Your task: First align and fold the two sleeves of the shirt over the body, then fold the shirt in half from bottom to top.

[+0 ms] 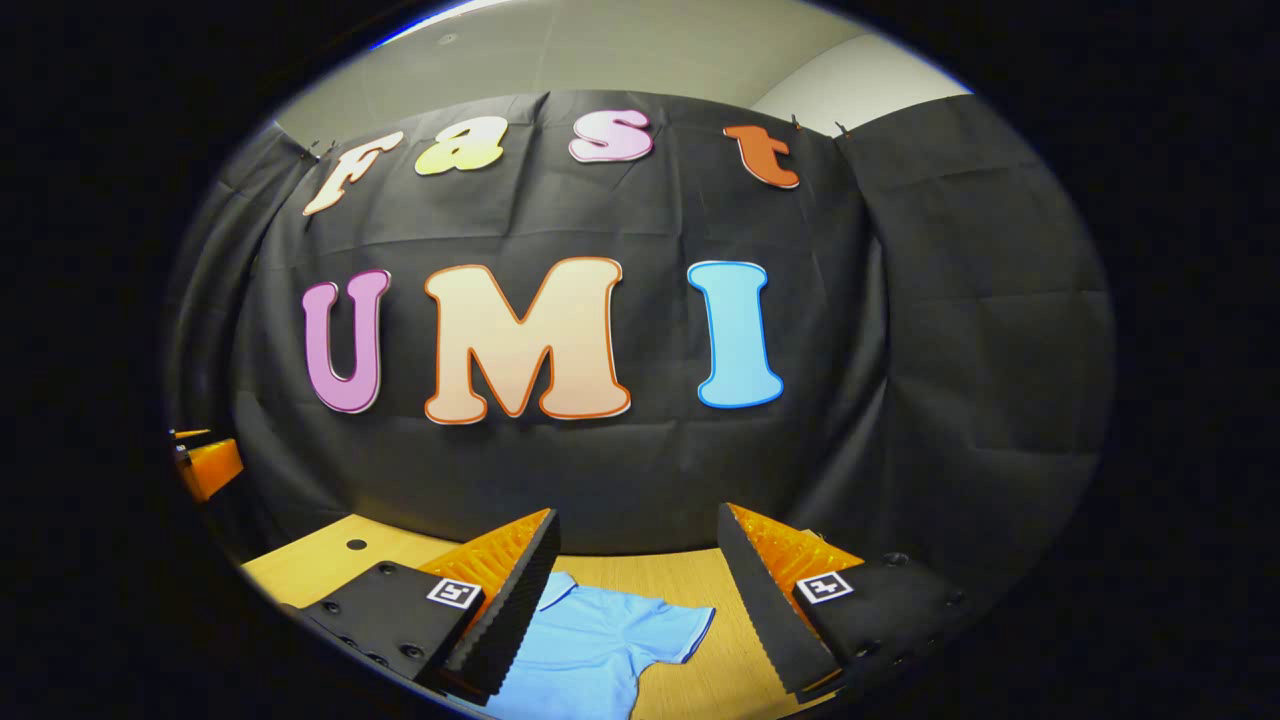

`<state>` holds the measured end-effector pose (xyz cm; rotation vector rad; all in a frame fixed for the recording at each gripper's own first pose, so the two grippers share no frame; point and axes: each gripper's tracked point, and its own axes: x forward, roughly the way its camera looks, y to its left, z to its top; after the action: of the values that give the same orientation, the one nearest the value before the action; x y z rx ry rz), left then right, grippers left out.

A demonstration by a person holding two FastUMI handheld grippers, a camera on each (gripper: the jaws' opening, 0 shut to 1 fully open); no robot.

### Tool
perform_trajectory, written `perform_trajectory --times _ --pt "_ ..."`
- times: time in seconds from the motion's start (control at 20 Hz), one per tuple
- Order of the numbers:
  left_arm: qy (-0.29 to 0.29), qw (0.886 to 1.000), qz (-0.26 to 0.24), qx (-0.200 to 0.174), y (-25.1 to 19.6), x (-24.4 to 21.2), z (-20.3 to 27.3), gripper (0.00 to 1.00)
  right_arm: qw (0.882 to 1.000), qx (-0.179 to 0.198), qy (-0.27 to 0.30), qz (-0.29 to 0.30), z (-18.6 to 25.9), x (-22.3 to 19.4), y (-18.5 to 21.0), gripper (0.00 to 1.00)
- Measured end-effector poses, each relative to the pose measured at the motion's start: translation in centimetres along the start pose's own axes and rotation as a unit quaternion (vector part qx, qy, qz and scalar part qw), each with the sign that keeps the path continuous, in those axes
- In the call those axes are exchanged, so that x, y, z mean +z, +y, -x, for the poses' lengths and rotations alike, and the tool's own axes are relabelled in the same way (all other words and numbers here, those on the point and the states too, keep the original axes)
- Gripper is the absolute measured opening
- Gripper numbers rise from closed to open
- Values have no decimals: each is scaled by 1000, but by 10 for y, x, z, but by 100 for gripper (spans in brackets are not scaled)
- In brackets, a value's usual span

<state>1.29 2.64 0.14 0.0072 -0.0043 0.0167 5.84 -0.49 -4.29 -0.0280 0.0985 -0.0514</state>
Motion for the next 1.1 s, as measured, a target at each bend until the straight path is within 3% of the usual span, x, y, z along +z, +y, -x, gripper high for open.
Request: perform_trajectory --times 0.5,1.1 --pt "13 1000 -2 6 12 -10 -12 95 995 -14 96 18 -70 -87 -16 98" --pt "39 998 -12 37 43 -30 -24 93 970 -60 235 32 -128 -226 -42 99"
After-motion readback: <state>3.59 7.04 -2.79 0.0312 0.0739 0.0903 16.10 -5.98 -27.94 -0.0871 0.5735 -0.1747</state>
